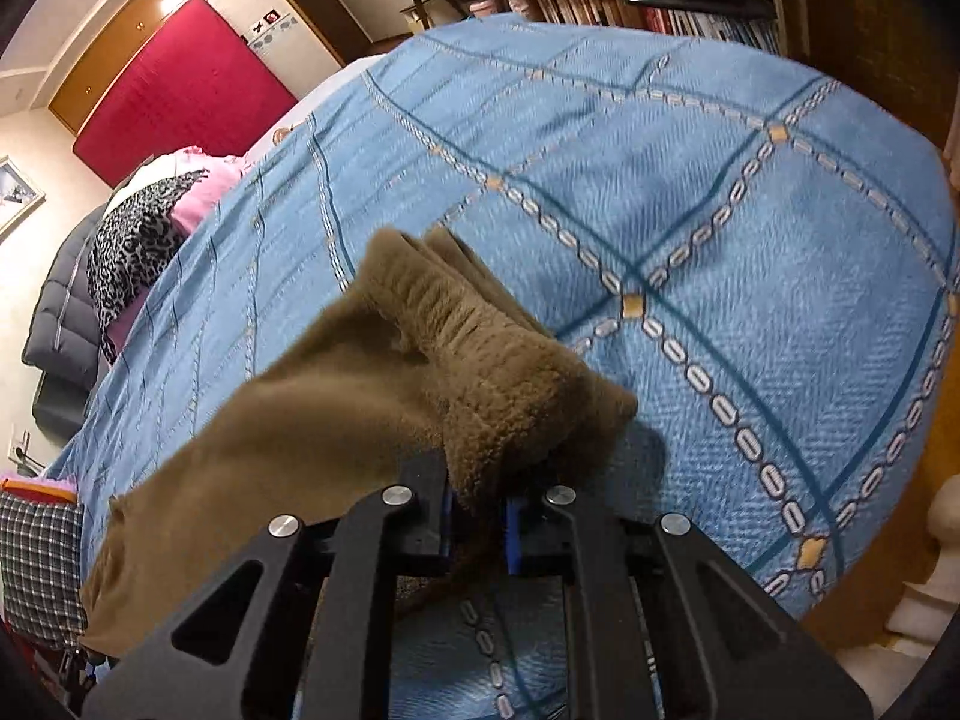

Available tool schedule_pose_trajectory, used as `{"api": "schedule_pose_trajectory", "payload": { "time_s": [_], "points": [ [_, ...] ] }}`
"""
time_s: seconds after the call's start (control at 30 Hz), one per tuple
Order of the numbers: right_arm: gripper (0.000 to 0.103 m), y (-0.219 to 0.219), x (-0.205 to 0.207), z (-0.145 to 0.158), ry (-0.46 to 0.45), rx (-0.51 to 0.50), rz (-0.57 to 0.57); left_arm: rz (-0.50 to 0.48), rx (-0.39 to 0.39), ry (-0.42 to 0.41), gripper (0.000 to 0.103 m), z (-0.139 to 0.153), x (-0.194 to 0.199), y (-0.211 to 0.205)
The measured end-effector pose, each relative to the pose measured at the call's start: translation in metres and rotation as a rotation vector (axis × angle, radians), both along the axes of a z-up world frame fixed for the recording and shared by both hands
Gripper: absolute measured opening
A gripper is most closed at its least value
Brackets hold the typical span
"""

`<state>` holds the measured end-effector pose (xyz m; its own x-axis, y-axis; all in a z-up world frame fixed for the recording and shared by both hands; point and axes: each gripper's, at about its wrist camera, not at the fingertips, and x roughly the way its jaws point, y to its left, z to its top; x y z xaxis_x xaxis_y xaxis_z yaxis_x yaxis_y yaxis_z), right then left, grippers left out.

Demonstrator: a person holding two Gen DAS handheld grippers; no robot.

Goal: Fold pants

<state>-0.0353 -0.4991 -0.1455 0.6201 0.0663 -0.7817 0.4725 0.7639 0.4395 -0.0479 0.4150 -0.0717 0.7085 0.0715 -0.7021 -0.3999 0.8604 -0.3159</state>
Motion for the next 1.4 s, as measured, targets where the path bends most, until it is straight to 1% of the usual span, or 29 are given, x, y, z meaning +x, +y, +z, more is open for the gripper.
{"api": "schedule_pose_trajectory", "payload": {
  "time_s": [0.07, 0.1, 0.13, 0.2, 0.27, 0.3, 0.33, 0.4, 0.5, 0.57, 0.63, 0.83, 0.9, 0.97, 1.07, 1.1, 1.13, 1.17, 1.2, 1.23, 1.3, 1.4],
  "points": [
    [0.015, -0.003, -0.002, -0.002, -0.008, 0.009, 0.001, -0.013, 0.059, 0.015, 0.060, 0.000, -0.001, -0.004],
    [0.016, -0.004, -0.003, -0.003, -0.013, 0.011, -0.001, -0.016, 0.086, 0.024, 0.065, 0.001, -0.002, -0.005],
    [0.017, -0.006, -0.004, -0.003, -0.015, 0.011, -0.001, -0.019, 0.129, 0.042, 0.070, 0.001, -0.002, -0.007],
    [0.019, -0.006, -0.003, -0.001, -0.018, 0.007, 0.002, -0.024, 0.192, 0.074, 0.074, 0.002, -0.001, -0.009],
    [0.024, -0.006, -0.006, 0.001, -0.017, -0.009, 0.003, -0.035, 0.252, 0.094, 0.076, 0.003, -0.001, -0.011],
    [0.024, -0.007, -0.008, 0.003, -0.019, -0.013, 0.002, -0.041, 0.280, 0.101, 0.077, 0.004, -0.001, -0.013],
    [0.025, -0.006, -0.008, 0.005, -0.019, -0.021, 0.002, -0.057, 0.331, 0.111, 0.077, 0.007, -0.002, -0.018],
    [0.027, -0.005, -0.010, 0.009, -0.023, -0.044, 0.001, -0.079, 0.396, 0.123, 0.077, 0.009, -0.004, -0.024],
    [0.034, -0.003, -0.011, 0.016, -0.024, -0.086, -0.002, -0.120, 0.495, 0.154, 0.077, 0.010, -0.009, -0.031],
    [0.041, -0.001, -0.008, 0.022, -0.022, -0.123, -0.010, -0.132, 0.523, 0.167, 0.078, 0.008, -0.011, -0.032],
    [0.041, 0.001, -0.006, 0.027, -0.023, -0.149, -0.013, -0.142, 0.528, 0.176, 0.078, 0.007, -0.016, -0.031],
    [0.042, 0.014, 0.004, 0.046, -0.029, -0.245, -0.015, -0.165, 0.499, 0.197, 0.078, 0.002, -0.035, -0.023],
    [0.043, 0.019, 0.008, 0.052, -0.039, -0.268, -0.011, -0.159, 0.471, 0.194, 0.078, 0.001, -0.040, -0.020],
    [0.045, 0.025, 0.013, 0.057, -0.048, -0.291, -0.002, -0.137, 0.401, 0.178, 0.078, -0.001, -0.049, -0.011],
    [0.050, 0.038, 0.024, 0.065, -0.060, -0.314, 0.030, -0.096, 0.208, 0.119, 0.077, 0.000, -0.062, 0.006],
    [0.050, 0.044, 0.029, 0.067, -0.063, -0.325, 0.046, -0.089, 0.121, 0.094, 0.077, 0.000, -0.066, 0.011],
    [0.050, 0.049, 0.033, 0.069, -0.066, -0.332, 0.059, -0.078, 0.008, 0.049, 0.077, 0.000, -0.070, 0.016],
    [0.050, 0.053, 0.037, 0.069, -0.069, -0.337, 0.072, -0.070, -0.077, 0.014, 0.077, 0.001, -0.072, 0.019],
    [0.050, 0.059, 0.042, 0.070, -0.074, -0.339, 0.090, -0.071, -0.121, 0.001, 0.077, 0.001, -0.072, 0.019],
    [0.050, 0.062, 0.045, 0.071, -0.078, -0.338, 0.100, -0.073, -0.199, -0.020, 0.077, 0.000, -0.071, 0.020],
    [0.050, 0.071, 0.053, 0.072, -0.084, -0.336, 0.123, -0.080, -0.313, -0.049, 0.076, -0.003, -0.065, 0.019],
    [0.050, 0.082, 0.060, 0.071, -0.092, -0.334, 0.149, -0.078, -0.457, -0.077, 0.076, -0.007, -0.053, 0.017]
  ]
}}
